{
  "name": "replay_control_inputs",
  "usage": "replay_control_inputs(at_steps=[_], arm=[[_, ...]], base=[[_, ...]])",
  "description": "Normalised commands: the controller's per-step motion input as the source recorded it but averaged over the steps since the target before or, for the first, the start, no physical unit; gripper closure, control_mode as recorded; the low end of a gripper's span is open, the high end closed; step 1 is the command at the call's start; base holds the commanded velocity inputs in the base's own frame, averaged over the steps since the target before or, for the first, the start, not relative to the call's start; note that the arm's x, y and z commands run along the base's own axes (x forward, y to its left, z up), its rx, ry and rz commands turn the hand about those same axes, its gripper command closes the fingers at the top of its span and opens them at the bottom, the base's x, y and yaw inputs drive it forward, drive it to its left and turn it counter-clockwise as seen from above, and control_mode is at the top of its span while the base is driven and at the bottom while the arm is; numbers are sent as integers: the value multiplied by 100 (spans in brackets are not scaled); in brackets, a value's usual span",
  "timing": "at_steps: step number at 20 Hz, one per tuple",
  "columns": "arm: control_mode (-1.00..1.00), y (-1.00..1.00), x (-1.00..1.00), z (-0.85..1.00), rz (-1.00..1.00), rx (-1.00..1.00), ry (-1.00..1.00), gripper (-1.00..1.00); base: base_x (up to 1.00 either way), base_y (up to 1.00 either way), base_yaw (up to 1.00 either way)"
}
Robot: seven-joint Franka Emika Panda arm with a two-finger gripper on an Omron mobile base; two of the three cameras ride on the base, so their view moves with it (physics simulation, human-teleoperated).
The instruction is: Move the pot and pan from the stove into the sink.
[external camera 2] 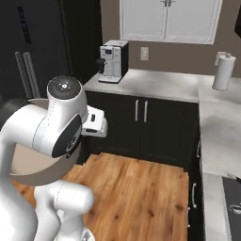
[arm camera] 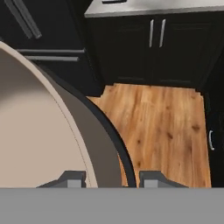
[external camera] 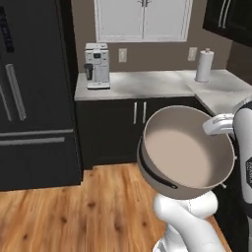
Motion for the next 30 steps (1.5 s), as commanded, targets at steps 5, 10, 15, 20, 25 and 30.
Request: replay_control_inputs(at_steps=[5,10,15,20,25,30], arm=[[100,0,0,0,0,0,0,100],[100,0,0,0,0,0,0,100],[100,0,0,0,0,0,0,100],[100,0,0,0,0,0,0,100],[100,0,0,0,0,0,0,100],[100,0,0,0,0,0,0,100]], base=[[0,-10,45],[-1,-10,45],[0,-6,46],[0,-7,46],[0,-7,45],[0,-8,45]])
